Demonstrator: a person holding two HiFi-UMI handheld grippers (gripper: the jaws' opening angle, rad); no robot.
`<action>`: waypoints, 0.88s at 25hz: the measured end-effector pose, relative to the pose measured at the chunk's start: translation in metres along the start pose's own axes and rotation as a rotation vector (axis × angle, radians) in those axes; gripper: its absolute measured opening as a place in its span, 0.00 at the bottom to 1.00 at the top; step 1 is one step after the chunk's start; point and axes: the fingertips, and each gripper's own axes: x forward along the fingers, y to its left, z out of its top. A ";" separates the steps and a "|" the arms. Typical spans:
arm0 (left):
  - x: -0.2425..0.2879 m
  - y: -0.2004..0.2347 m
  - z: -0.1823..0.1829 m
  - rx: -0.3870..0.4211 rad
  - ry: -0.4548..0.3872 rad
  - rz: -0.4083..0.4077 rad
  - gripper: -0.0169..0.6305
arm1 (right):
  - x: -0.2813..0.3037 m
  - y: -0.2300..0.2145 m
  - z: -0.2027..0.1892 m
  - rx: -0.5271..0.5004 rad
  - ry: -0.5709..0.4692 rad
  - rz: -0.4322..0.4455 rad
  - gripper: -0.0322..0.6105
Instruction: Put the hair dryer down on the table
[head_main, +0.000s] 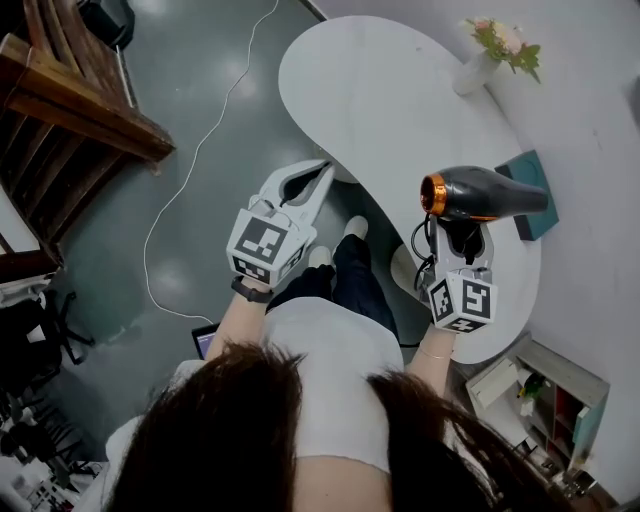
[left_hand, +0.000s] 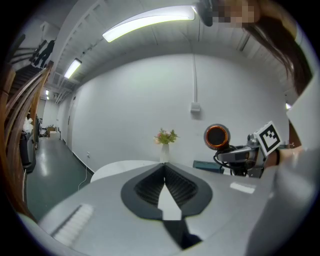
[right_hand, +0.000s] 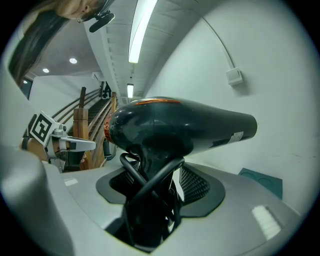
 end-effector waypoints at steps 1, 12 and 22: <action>0.005 0.001 -0.001 0.001 0.004 -0.004 0.12 | 0.003 -0.003 -0.002 0.003 0.004 -0.005 0.45; 0.083 0.018 0.015 0.043 0.003 -0.067 0.12 | 0.052 -0.054 0.000 0.048 -0.012 -0.074 0.45; 0.184 0.013 0.051 0.079 -0.017 -0.200 0.12 | 0.087 -0.119 0.022 0.064 -0.024 -0.191 0.45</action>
